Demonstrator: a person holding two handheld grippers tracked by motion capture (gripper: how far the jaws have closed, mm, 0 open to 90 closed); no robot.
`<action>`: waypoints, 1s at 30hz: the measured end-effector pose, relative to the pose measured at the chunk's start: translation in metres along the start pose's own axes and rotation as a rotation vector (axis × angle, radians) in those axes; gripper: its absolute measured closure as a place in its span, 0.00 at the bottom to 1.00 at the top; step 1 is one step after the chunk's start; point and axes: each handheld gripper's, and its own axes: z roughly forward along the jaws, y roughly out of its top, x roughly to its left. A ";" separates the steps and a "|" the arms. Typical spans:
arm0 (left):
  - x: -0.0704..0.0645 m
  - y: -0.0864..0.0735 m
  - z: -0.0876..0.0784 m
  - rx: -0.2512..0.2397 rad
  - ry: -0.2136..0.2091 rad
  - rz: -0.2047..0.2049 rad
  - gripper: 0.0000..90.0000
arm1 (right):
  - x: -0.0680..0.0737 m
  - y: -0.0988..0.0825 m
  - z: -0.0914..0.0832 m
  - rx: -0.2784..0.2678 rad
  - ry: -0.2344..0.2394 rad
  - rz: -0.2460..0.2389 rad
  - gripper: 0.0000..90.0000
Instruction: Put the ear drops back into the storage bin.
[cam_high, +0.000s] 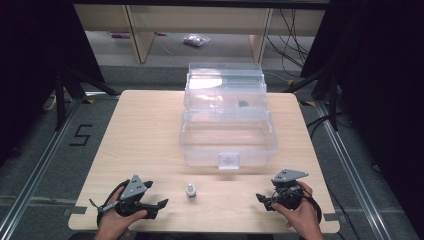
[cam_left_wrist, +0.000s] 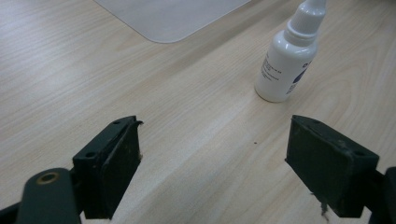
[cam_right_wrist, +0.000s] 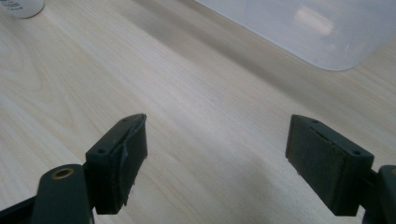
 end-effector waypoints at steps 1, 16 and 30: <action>0.000 0.000 0.000 -0.007 -0.002 -0.002 0.19 | 0.002 0.000 0.001 -0.018 0.004 0.014 0.24; 0.002 -0.001 0.001 0.000 0.010 0.011 0.19 | 0.017 0.016 0.009 0.008 0.049 -0.124 0.24; 0.001 -0.001 0.001 -0.016 0.005 -0.026 0.19 | 0.049 0.052 0.021 0.119 0.093 -0.249 0.27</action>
